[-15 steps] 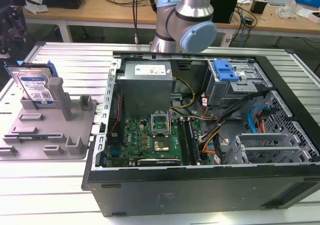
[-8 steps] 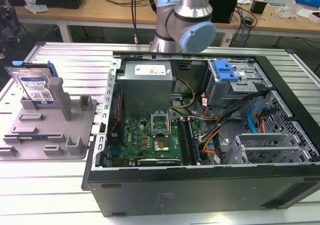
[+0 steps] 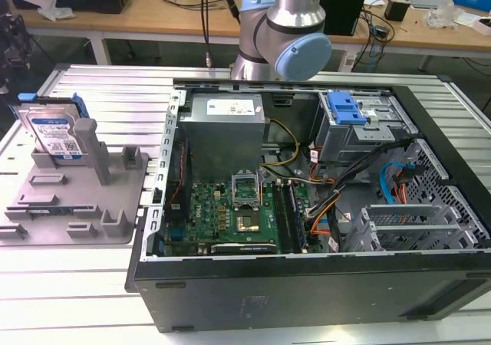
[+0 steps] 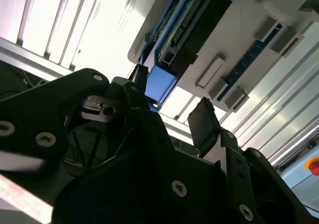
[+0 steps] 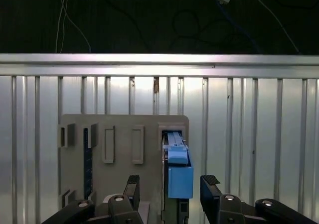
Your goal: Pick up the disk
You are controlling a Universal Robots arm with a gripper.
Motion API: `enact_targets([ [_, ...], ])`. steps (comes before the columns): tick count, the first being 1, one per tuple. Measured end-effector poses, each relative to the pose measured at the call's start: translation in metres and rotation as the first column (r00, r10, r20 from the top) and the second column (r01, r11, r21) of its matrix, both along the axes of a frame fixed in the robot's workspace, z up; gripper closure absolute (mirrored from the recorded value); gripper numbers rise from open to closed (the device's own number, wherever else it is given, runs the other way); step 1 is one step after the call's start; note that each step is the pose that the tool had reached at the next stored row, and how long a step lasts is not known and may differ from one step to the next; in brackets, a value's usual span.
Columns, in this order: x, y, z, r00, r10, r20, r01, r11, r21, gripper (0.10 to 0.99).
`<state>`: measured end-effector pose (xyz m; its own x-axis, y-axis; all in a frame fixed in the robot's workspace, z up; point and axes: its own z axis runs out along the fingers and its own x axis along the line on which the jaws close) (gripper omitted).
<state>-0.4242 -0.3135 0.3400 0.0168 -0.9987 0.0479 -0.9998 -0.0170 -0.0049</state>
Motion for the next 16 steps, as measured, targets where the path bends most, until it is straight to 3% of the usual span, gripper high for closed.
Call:
enact_targets([
  [9,-0.0001,0.0017,-0.0015,1.0,-0.006,0.0,0.006,1.0,0.0,0.482],
  [16,0.0,0.0023,-0.007,1.0,-0.007,0.0,0.007,1.0,0.0,0.482],
])
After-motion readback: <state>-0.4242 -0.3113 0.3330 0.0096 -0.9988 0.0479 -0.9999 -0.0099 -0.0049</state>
